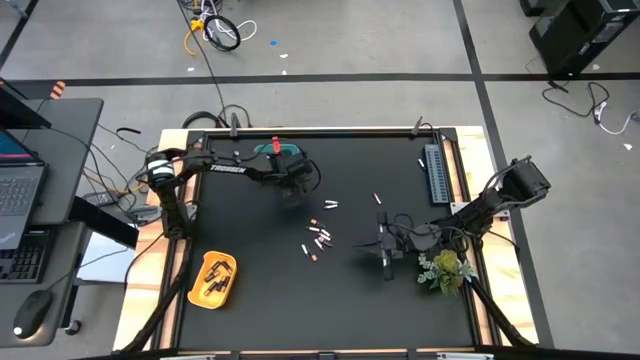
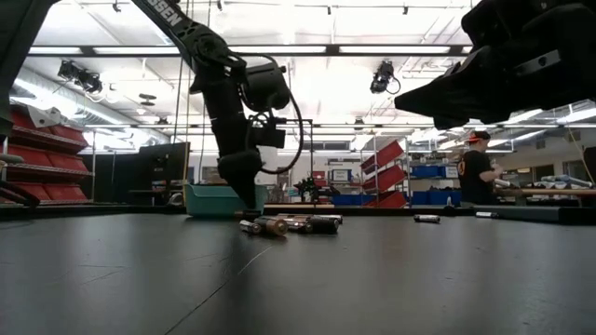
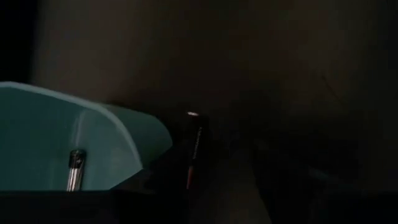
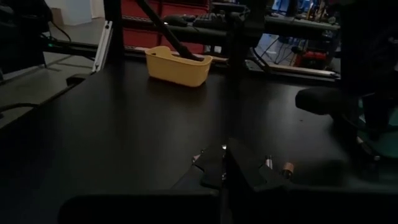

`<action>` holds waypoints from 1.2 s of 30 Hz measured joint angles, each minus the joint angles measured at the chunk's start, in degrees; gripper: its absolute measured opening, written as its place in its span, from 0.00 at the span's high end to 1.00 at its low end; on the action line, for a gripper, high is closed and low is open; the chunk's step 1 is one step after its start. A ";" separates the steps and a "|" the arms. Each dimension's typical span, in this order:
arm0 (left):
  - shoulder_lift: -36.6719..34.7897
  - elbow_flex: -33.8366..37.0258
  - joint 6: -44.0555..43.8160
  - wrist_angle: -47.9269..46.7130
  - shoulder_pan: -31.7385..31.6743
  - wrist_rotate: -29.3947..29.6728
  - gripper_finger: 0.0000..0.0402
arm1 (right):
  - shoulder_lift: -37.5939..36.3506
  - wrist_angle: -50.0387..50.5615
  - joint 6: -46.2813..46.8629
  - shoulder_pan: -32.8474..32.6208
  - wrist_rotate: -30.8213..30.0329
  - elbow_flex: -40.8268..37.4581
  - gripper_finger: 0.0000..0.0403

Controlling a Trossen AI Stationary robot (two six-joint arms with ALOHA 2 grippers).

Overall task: Sort batteries
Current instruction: Put the black battery into the yellow bin

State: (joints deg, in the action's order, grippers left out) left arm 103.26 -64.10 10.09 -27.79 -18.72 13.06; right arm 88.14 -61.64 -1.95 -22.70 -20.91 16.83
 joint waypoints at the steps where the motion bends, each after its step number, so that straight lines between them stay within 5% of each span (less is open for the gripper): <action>1: 0.00 0.00 0.01 0.38 0.05 0.17 0.54 | 0.00 0.05 0.05 0.03 0.00 0.00 0.98; 15: 0.69 -0.39 2.41 3.99 3.08 0.27 0.54 | 0.00 -0.10 0.37 0.03 0.11 0.01 0.98; 27: 10.59 -19.66 9.55 -18.76 1.87 1.86 0.54 | 0.00 -0.21 0.63 0.07 0.11 0.02 0.98; 36: 15.14 -22.25 14.83 -19.90 -0.62 1.18 0.54 | 0.00 0.50 0.69 0.07 0.11 0.00 0.98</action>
State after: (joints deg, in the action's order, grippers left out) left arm 118.40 -86.35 24.92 -47.69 -19.34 14.23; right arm 88.14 -61.14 -1.26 -22.63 -20.80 16.82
